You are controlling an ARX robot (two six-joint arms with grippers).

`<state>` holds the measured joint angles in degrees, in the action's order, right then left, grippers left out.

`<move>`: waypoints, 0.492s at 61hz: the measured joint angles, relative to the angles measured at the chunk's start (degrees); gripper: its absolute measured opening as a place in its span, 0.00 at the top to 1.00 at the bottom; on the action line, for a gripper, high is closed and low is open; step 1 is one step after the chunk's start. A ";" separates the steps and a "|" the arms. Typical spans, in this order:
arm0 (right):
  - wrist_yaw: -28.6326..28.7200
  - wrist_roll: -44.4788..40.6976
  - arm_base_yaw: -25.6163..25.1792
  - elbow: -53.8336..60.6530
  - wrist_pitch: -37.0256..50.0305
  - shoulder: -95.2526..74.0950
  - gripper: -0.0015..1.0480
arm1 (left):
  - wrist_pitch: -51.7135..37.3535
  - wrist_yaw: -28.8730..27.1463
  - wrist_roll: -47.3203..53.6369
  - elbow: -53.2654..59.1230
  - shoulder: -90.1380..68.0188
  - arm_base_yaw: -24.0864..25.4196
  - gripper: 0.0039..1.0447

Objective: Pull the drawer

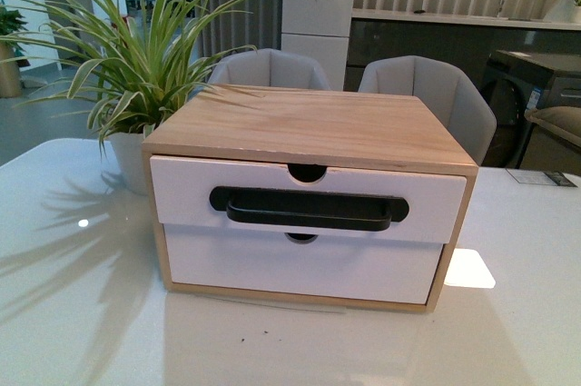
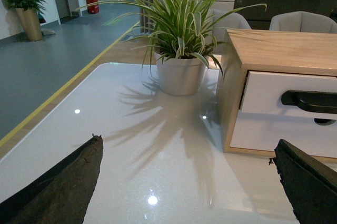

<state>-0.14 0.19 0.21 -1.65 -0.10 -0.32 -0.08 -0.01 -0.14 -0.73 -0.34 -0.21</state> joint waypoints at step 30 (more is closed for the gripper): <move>0.02 0.00 0.00 0.00 0.00 0.00 0.09 | 0.00 0.00 0.00 0.00 0.00 0.00 0.07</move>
<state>-0.12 0.19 0.21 -1.65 -0.10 -0.32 -0.08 -0.01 -0.14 -0.73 -0.34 -0.21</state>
